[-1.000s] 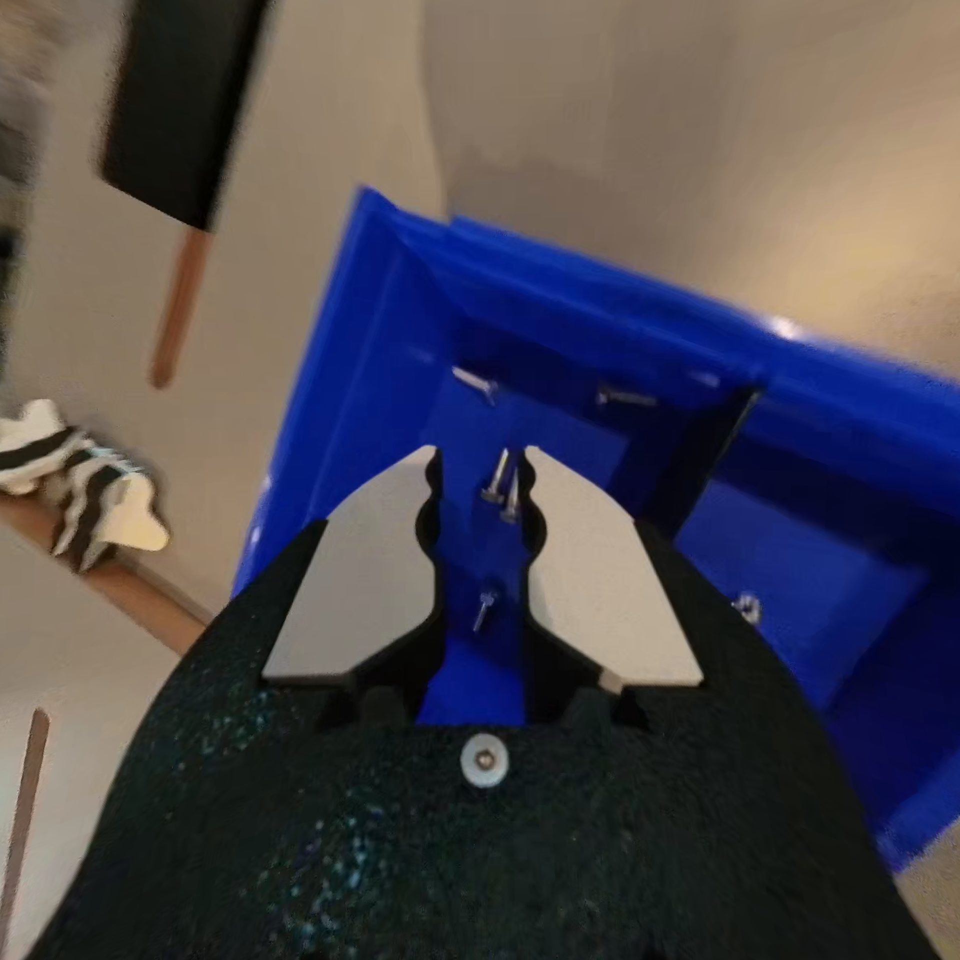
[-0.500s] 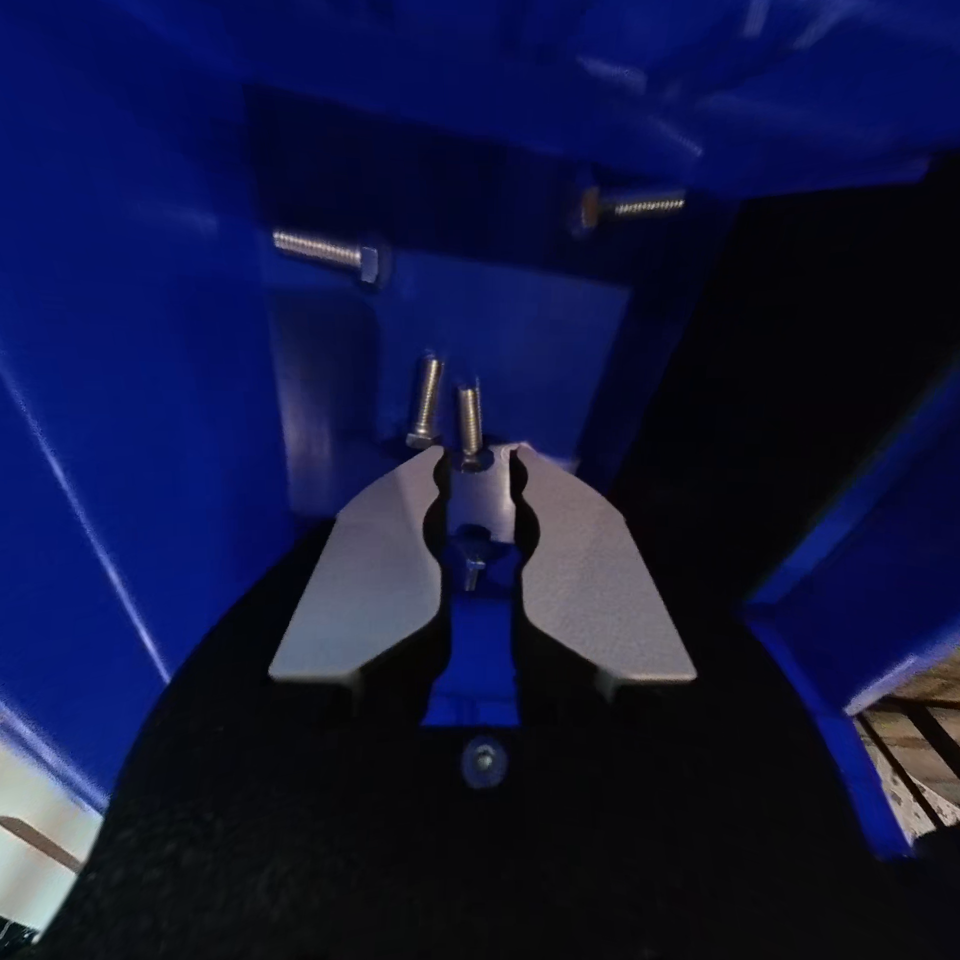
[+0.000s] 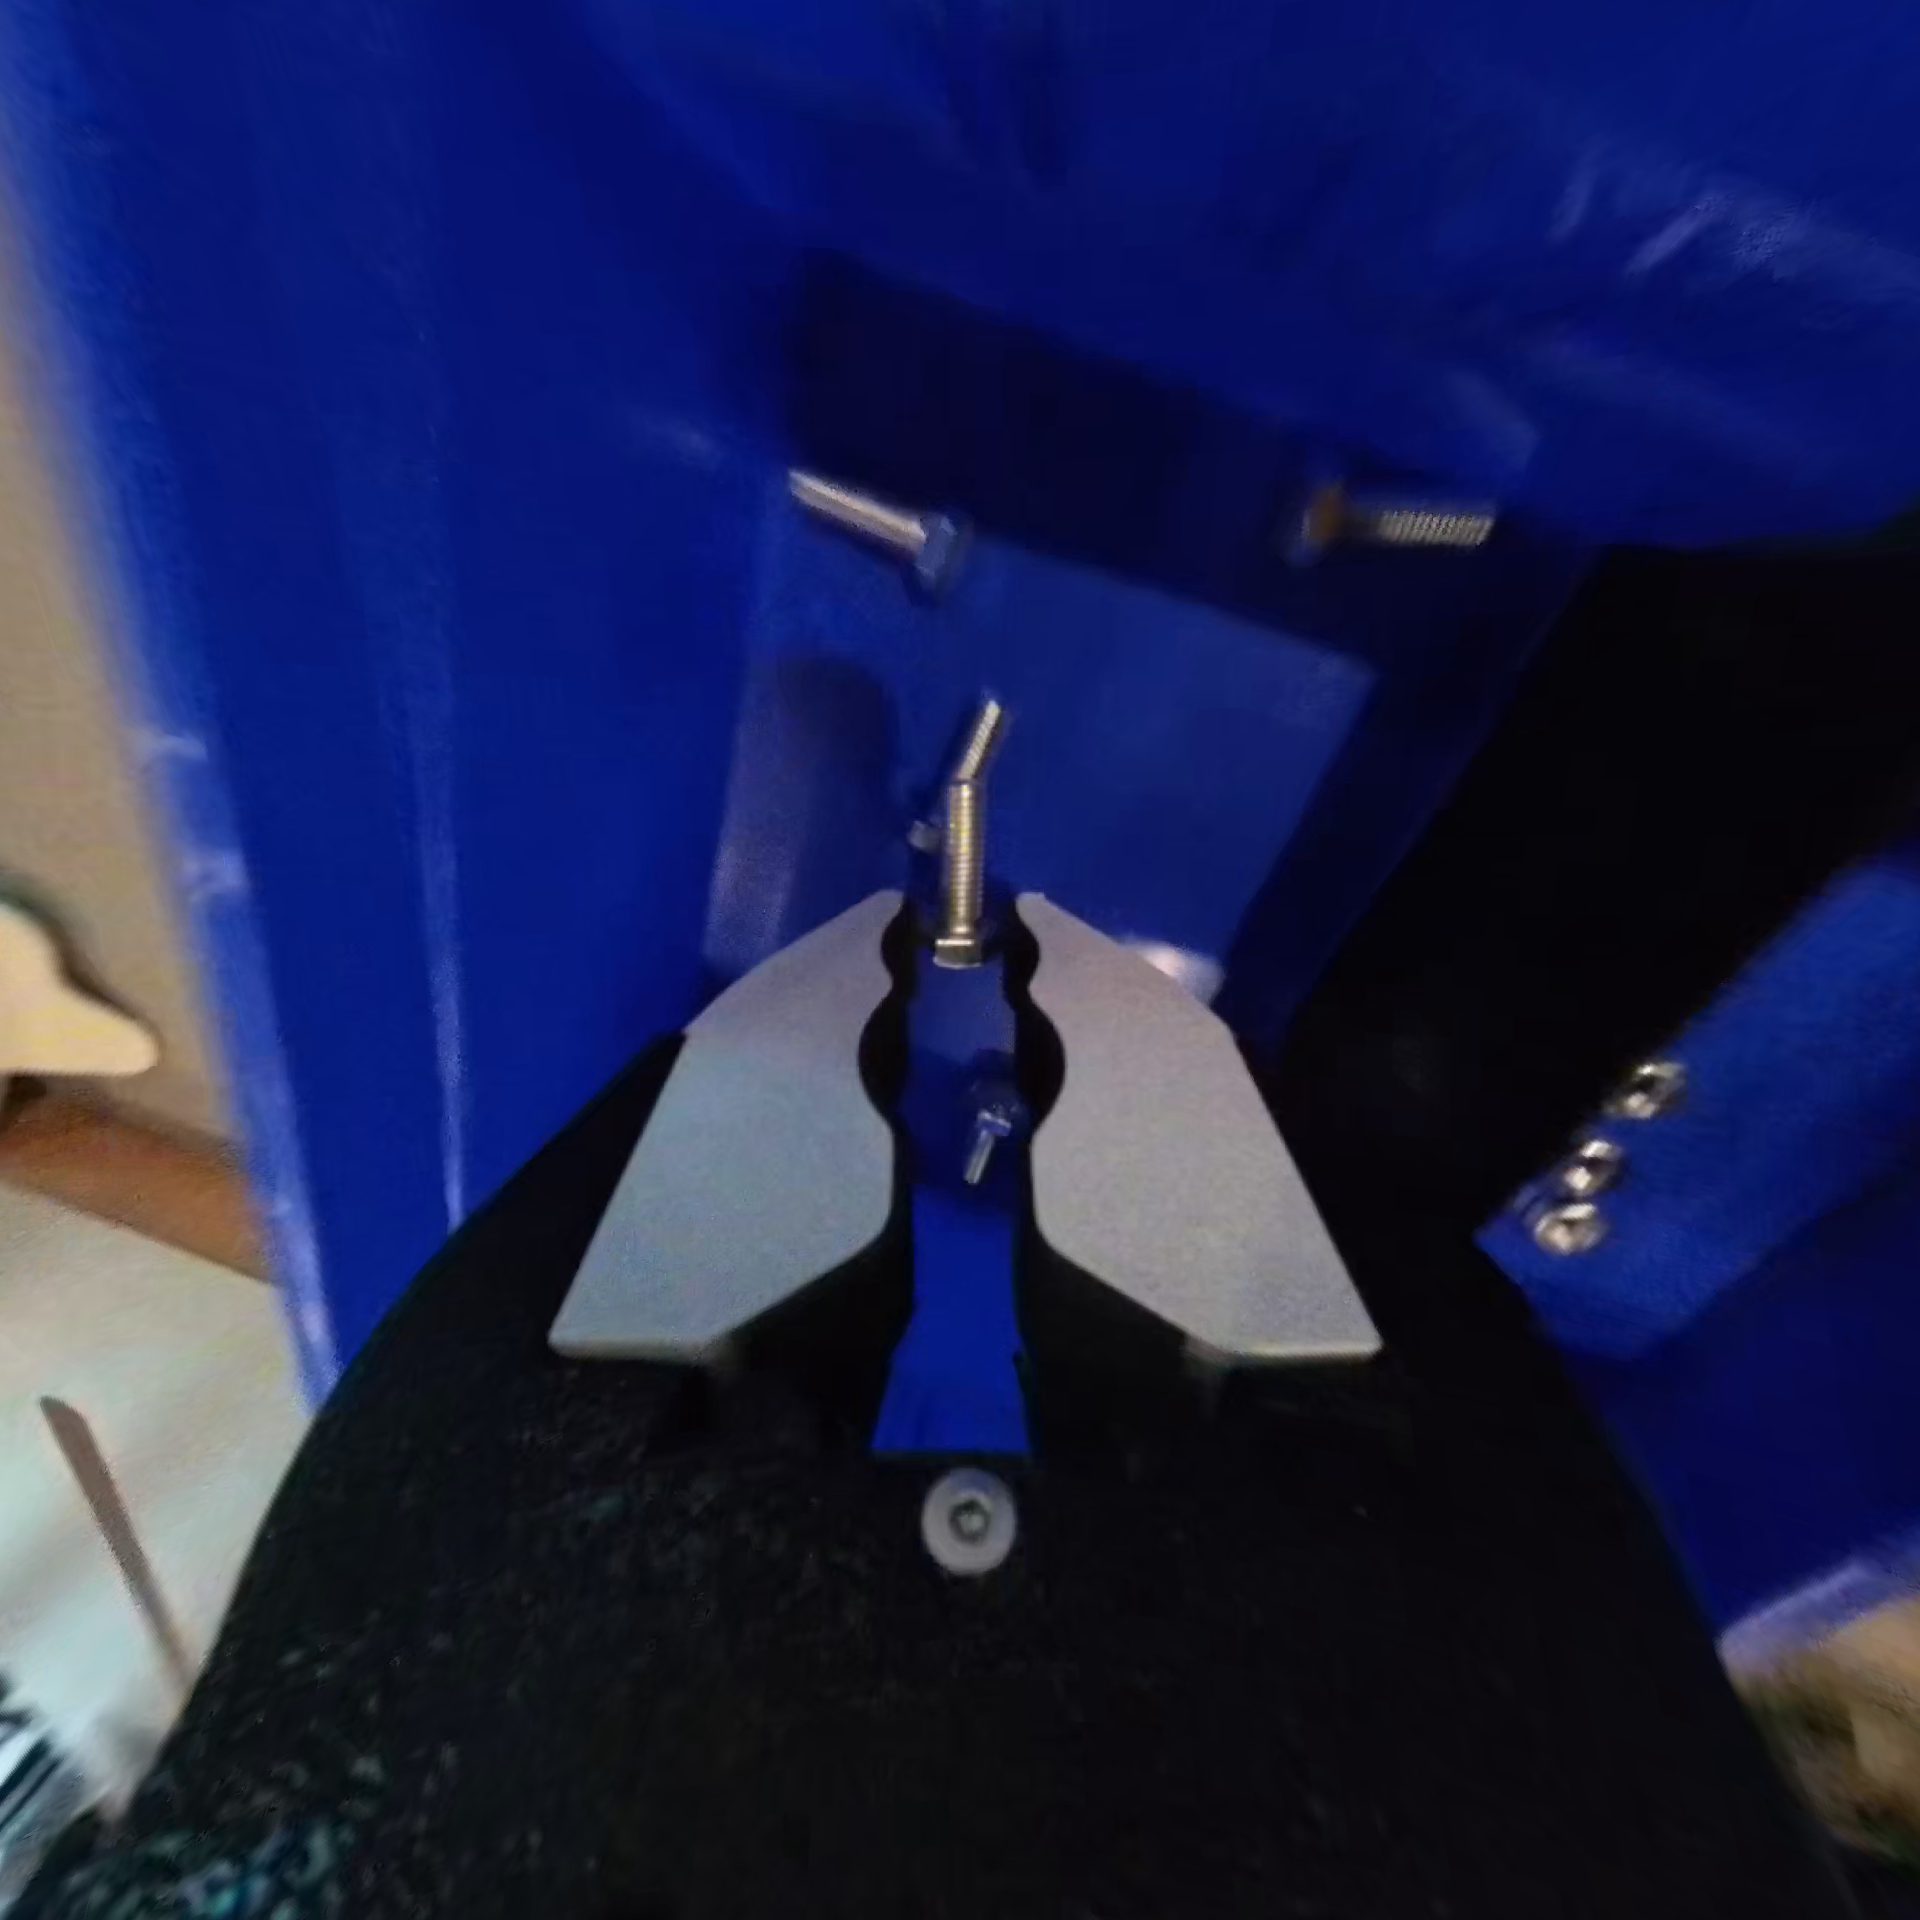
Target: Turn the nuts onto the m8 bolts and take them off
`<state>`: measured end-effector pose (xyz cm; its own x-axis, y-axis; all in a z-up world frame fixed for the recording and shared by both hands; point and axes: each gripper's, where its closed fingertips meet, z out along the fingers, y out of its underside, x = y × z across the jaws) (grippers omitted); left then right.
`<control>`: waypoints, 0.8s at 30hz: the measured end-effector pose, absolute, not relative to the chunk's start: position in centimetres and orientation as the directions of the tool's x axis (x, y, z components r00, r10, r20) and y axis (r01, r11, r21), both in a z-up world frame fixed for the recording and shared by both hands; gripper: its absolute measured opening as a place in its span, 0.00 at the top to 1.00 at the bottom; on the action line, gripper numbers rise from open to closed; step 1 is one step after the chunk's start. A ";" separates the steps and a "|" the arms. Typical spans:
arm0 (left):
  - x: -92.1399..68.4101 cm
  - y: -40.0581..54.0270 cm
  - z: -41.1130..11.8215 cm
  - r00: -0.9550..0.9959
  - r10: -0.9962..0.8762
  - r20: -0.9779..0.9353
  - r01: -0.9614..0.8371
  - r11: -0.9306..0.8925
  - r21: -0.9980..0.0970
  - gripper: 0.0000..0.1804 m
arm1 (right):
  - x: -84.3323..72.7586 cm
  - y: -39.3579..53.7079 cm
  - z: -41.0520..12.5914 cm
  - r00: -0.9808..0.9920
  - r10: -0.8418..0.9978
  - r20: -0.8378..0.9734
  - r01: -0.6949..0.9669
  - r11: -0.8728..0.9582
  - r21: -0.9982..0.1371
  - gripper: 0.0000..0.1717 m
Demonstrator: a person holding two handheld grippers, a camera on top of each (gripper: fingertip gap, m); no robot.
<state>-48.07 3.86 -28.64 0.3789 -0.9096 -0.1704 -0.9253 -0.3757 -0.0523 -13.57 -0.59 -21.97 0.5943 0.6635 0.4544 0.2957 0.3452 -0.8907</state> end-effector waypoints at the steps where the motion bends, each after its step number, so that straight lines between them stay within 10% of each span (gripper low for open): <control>1: -47.3 4.1 -27.2 0.419 -0.884 -0.206 -0.906 -0.394 -0.153 0.91 | -13.5 -0.6 -21.9 0.598 0.663 0.451 0.291 0.344 -0.893 0.70; 8: -39.2 1.3 -13.6 0.594 -0.670 -0.445 -0.692 -0.145 -0.707 0.92 | -13.3 -1.1 -20.8 0.603 0.676 0.423 0.247 0.346 -0.905 0.72; 24: -16.8 -3.7 -15.0 0.636 -0.685 -0.356 -0.303 0.203 -0.931 0.92 | -12.3 -4.8 -14.9 0.524 0.788 0.324 -0.021 0.392 -0.920 0.75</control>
<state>-16.80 -3.68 -14.98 0.6357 -0.6847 -0.3563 -0.3034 0.2028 -0.9310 -12.27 -4.82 -14.95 0.5238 0.7879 0.3238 -0.0210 0.3920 -0.9197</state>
